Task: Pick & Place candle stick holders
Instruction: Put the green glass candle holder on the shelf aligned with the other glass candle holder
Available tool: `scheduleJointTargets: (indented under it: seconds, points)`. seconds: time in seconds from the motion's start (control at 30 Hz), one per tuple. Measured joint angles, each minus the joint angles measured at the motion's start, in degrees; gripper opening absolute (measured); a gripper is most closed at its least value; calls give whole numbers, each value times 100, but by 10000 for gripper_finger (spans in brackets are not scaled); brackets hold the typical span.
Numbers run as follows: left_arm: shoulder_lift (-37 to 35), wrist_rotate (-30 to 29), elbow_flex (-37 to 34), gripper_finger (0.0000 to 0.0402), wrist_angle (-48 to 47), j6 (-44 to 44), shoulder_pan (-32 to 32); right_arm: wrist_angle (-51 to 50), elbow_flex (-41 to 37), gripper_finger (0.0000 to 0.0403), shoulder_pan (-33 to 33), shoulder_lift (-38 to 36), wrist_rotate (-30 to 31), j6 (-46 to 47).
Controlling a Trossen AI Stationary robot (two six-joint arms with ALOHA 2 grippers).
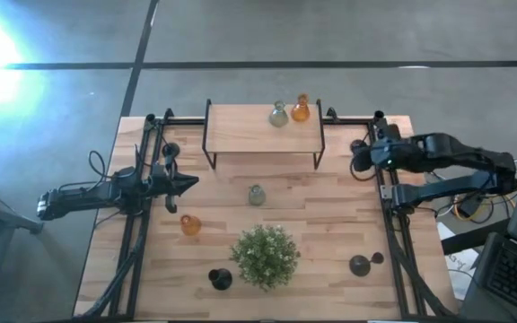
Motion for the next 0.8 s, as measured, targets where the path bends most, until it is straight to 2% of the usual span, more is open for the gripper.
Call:
scheduleJointTargets:
  seconds: [0.1, 0.17, 0.37, 0.47, 0.73, 0.8]
  points:
    - [0, 0, -2, 25, 0, 0, 0, 214, -560, 203, 11, -48, -61, 12]
    - [0, 0, -1, 25, 0, -1, 0, 615, -847, 198, 27, -58, -379, -443]
    - [0, 0, -1, 25, 0, 0, 1, 2645, -1387, 179, 285, -306, -2434, -2638]
    - [0, 0, -2, 25, 0, 0, -1, 3201, -1662, 153, 441, -613, -3125, -2942]
    - [0, 0, -1, 25, -2, 0, 0, 3770, -2466, 33, 536, -2080, -3290, -3206]
    - [0, 0, -1, 25, 0, 1, 0, 4067, -2677, 15, 533, -2517, -3469, -3330]
